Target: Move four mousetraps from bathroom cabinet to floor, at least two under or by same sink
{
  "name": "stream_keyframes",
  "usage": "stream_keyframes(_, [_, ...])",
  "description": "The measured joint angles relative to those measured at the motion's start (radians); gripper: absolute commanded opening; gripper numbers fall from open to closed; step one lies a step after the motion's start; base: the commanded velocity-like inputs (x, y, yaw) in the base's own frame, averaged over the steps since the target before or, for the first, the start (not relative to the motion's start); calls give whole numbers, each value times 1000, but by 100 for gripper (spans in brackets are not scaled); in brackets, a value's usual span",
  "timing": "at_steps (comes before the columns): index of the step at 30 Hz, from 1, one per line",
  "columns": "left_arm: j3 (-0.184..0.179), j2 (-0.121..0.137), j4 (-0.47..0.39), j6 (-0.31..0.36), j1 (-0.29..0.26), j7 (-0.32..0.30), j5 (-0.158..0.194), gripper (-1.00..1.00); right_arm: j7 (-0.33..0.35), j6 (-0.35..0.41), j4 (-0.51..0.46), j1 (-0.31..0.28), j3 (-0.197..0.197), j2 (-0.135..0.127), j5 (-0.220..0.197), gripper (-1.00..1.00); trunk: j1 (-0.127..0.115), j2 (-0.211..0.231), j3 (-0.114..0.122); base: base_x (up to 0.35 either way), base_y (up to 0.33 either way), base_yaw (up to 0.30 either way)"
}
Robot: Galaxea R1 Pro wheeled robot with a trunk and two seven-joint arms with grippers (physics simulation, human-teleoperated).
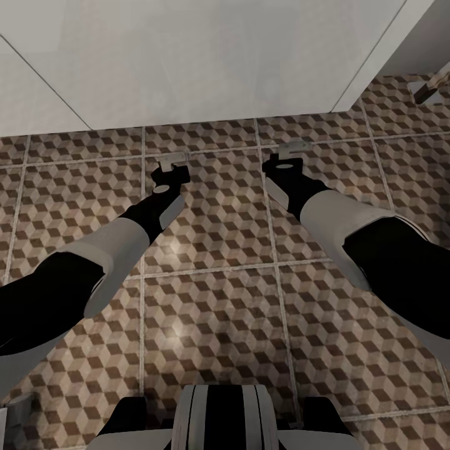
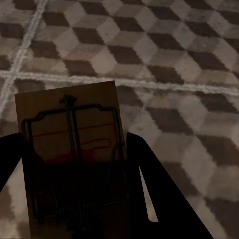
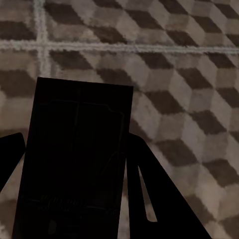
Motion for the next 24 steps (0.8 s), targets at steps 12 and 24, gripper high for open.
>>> stream_keyframes(12, [0, 0, 1, -5, 3, 0, 0, -100, 0, 0, -1, 6, 0, 0, 0, -100, 0, 0, 0, 0, 0, 0])
stream_keyframes(24, [-1, 1, 4, -1, 2, 0, -1, -100, 0, 1, -6, 6, 0, 0, 0, -100, 0, 0, 0, 0, 0, 0])
